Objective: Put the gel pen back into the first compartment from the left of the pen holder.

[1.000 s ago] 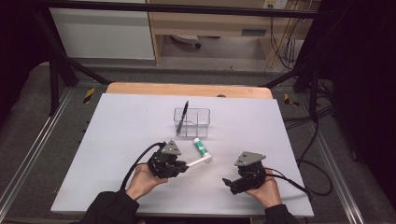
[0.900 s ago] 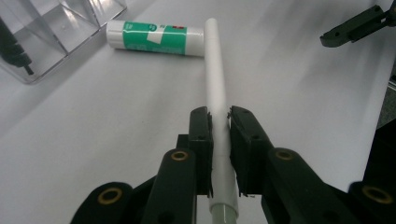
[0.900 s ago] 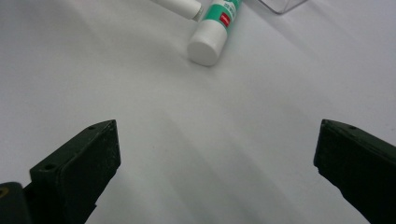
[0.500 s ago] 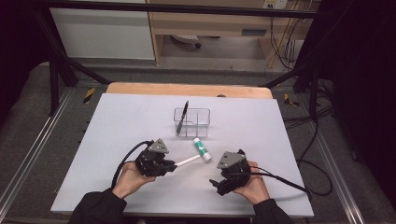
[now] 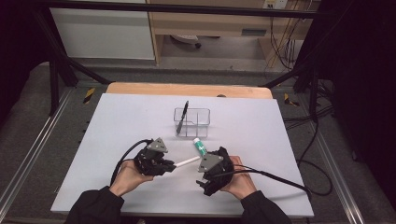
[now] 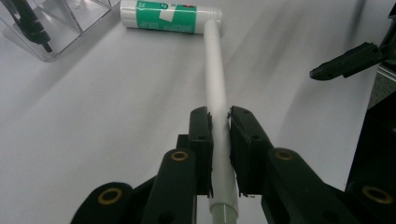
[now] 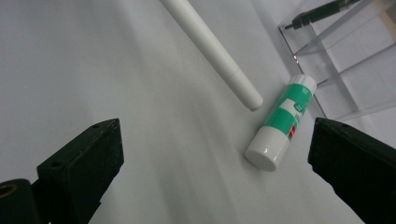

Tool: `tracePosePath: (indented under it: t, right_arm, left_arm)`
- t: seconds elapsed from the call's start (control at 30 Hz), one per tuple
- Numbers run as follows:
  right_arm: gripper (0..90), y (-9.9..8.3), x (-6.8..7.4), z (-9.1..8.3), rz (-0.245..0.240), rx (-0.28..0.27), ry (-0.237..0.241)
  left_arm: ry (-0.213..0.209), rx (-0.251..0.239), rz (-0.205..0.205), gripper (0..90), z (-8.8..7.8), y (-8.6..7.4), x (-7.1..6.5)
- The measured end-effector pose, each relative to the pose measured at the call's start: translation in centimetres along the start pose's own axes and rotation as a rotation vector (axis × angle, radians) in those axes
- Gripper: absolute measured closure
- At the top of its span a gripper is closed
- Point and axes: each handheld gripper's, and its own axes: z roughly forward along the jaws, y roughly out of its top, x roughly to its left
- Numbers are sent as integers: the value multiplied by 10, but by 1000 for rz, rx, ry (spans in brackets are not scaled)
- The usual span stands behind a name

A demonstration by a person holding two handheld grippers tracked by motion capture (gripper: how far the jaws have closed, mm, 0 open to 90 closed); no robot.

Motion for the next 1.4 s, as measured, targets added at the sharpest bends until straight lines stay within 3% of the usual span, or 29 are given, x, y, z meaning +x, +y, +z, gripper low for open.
tracePosePath:
  t: [0.33,0.8,0.9,1.17,1.4]
  right_arm:
    - [122,10,2,1,-78,-12,-16]
    - [344,6,10,-2,-207,-16,-34]
    - [405,4,11,-2,-255,-10,-47]
    - [576,1,17,-4,-349,-7,-79]
    - [686,0,19,-4,-384,-15,-85]
  left_arm:
    - [-29,24,33,783,5,17,-8]
    - [-65,80,93,783,26,45,-24]
    - [-76,84,99,782,29,50,-28]
    - [-86,95,111,782,34,54,-33]
    - [-89,97,115,782,33,54,-33]
